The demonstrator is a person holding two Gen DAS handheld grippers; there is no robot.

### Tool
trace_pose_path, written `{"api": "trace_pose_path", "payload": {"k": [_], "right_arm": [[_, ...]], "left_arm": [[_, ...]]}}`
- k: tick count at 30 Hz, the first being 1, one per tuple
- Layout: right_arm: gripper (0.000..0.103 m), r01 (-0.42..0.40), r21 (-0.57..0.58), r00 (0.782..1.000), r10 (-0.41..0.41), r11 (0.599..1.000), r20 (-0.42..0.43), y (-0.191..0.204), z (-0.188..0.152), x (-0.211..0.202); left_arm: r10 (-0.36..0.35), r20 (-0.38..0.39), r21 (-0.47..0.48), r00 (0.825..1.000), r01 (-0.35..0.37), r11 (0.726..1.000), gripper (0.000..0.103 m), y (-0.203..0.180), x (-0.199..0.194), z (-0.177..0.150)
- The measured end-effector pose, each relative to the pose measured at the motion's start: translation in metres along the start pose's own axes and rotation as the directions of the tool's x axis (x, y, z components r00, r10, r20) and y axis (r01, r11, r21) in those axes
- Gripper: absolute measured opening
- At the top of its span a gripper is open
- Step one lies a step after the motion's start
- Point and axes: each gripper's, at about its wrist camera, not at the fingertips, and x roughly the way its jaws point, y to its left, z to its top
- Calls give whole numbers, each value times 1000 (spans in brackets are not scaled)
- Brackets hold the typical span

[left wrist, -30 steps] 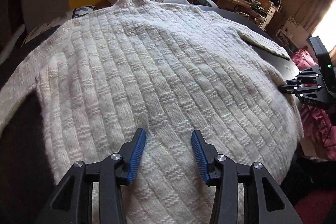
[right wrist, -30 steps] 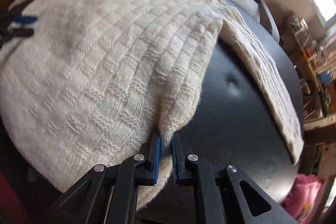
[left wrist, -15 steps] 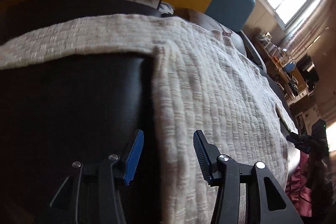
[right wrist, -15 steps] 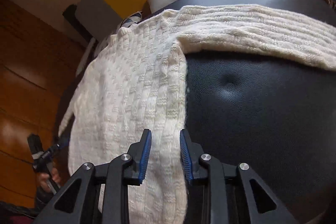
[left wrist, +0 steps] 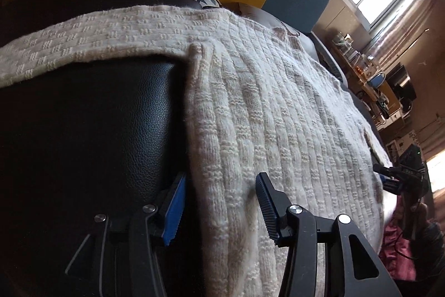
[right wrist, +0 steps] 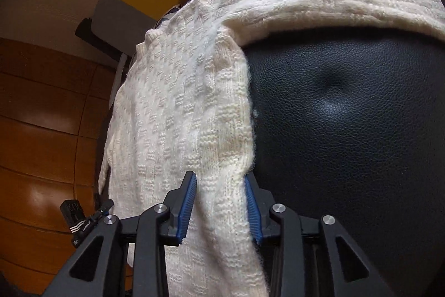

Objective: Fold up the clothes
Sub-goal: 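Grasp the sweater side again with the right gripper and smooth it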

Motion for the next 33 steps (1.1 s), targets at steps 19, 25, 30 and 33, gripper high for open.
{"api": "trace_pose_path", "payload": {"k": [19,25,30,33], "right_arm": [[5,568,-498,791,-601,655,113,70,-28,24],[25,524,-432,831,-551,734,71,65,-16,12],[25,498,-418,866,-458,760,201,82,-5,-16],[25,466,-444,884,-387,765,260,99,10,-17]], "left_arm": [[206,-19,144,978,-202,969,7,-14,2,14],[208,3,134,978,-206,969,17,-15,-22,23],[152,90,131,984,-163,978,30,-28,-39,40],[105,88,175,991,-119,977,34,-54,-20,56]]}}
